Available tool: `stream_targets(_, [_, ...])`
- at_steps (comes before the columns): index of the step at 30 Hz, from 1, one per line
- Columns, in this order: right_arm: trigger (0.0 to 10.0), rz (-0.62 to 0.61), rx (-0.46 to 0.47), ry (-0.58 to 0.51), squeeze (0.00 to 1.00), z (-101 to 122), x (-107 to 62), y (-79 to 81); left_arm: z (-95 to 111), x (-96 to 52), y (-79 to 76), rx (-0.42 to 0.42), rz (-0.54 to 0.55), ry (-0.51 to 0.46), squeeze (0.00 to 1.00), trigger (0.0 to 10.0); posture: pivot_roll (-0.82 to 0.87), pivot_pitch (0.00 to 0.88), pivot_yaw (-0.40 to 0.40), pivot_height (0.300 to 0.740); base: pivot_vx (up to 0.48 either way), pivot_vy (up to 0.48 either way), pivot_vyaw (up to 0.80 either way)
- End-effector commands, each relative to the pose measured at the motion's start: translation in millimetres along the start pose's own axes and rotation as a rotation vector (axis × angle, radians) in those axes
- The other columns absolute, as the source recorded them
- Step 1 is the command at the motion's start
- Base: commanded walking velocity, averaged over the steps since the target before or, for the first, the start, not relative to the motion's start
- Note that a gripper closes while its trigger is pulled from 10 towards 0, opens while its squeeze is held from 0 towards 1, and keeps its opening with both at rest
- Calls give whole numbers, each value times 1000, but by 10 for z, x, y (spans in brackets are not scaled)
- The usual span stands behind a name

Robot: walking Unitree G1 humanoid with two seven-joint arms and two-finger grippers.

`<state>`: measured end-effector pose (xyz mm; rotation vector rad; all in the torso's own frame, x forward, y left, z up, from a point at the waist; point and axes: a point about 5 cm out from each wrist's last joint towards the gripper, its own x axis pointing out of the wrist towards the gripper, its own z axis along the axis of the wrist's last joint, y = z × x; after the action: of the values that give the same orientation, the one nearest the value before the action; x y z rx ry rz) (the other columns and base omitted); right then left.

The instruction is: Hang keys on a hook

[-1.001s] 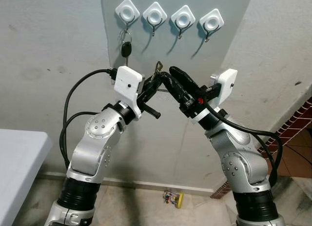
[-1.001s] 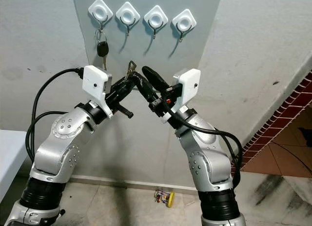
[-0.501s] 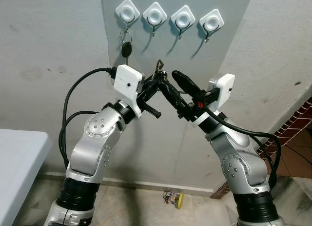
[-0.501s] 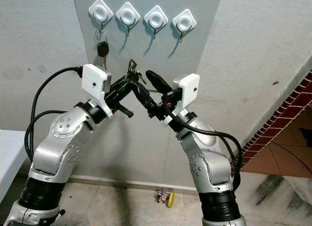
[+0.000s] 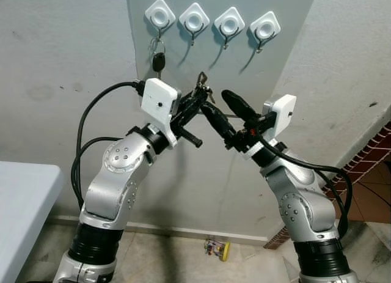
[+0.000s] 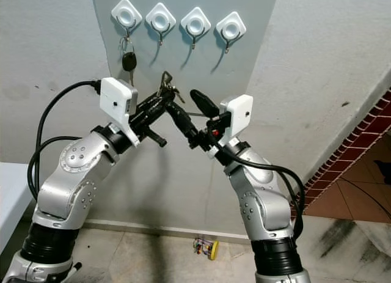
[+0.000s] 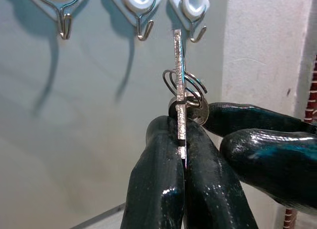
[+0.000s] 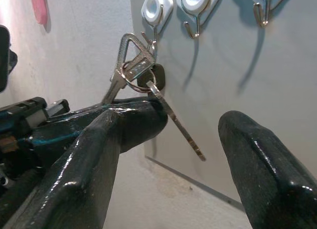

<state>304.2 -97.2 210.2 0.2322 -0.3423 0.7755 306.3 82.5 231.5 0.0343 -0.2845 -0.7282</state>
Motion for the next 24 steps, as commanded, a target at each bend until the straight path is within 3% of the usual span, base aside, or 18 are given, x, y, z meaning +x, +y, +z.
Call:
stream_targets(1, [10000, 5, -20, -19, 0, 51, 19, -26, 64, 3, -42, 13, -24, -18, 0, 10000, -112, 22, -48, 740, 0, 0, 0])
stream_targets(2, [9686, 8, -20, -23, 0, 53, 21, -26, 64, 3, -45, 12, -26, -18, 0, 10000, -112, 22, -48, 740, 0, 0, 0])
stream_targets(3, [7725, 11, -20, -27, 0, 58, 24, -27, 62, 4, -56, 10, -30, -18, 0, 10000, -112, 22, -48, 740, 0, 0, 0])
stream_targets(5, [8078, 13, -21, -29, 0, 60, 26, -27, 60, 2, -65, 10, -33, -17, 0, 10000, -110, 24, -48, 740, 0, 0, 0])
stream_targets(6, [9804, 18, -19, -32, 0, 65, 29, -25, 58, 1, -75, 9, -37, -16, 0, 10000, -110, 24, -48, 740, 0, 0, 0])
stream_targets(7, [6235, 25, -19, -39, 0, 76, 35, -19, 51, -2, -88, 8, -43, -14, 0, 10000, -111, 24, -47, 740, 0, 0, 0])
stream_targets(9, [6235, 27, -20, -42, 0, 80, 37, -19, 49, -2, -91, 8, -44, -13, 0, 10000, -111, 24, -47, 740, 0, 0, 0])
stream_targets(10, [1922, 31, -19, -46, 0, 86, 39, -17, 47, -3, -93, 7, -45, -12, 0, 10000, -111, 24, -47, 740, 0, 0, 0])
stream_targets(11, [1922, 31, -19, -46, 0, 86, 39, -17, 47, -3, -93, 7, -45, -12, 0, 10000, -111, 24, -47, 740, 0, 0, 0])
stream_targets(12, [353, 33, -19, -50, 0, 92, 40, -15, 45, -3, -95, 7, -46, -12, 0, 10000, -111, 24, -47, 740, 0, 0, 0])
stream_targets(13, [0, 40, -16, -61, 0, 111, 43, -13, 44, -4, -100, 5, -50, -11, 0, 10000, -111, 24, -47, 740, 0, 0, 0])
stream_targets(17, [0, 46, -11, -73, 0, 129, 43, -11, 33, -13, -112, 2, -57, -6, 0, 10000, -111, 26, -46, 740, 0, 0, 0])
stream_targets(18, [1255, 48, -8, -79, 0, 137, 42, -11, 27, -19, -115, 1, -59, -4, 0, 10000, -112, 27, -46, 740, 0, 0, 0])
stream_targets(19, [0, 54, 2, -88, 0, 152, 42, -9, 19, -26, -116, 2, -61, -1, 0, 10000, -112, 27, -46, 740, 0, 0, 0])
stream_targets(21, [0, 55, 4, -90, 0, 155, 40, -9, 17, -29, -118, 3, -61, 0, 0, 10000, -111, 28, -46, 740, 0, 0, 0])
stream_targets(22, [1608, 55, 4, -91, 0, 157, 39, -11, 17, -32, -119, 3, -62, 1, 0, 10000, -111, 28, -46, 740, 0, 0, 0])
stream_targets(23, [1608, 55, 4, -91, 0, 157, 39, -11, 17, -32, -119, 3, -62, 1, 0, 10000, -111, 28, -46, 740, 0, 0, 0])
stream_targets(24, [4196, 57, 10, -93, 0, 161, 37, -11, 17, -39, -118, 4, -65, 2, 0, 10000, -111, 28, -46, 740, 0, 0, 0])
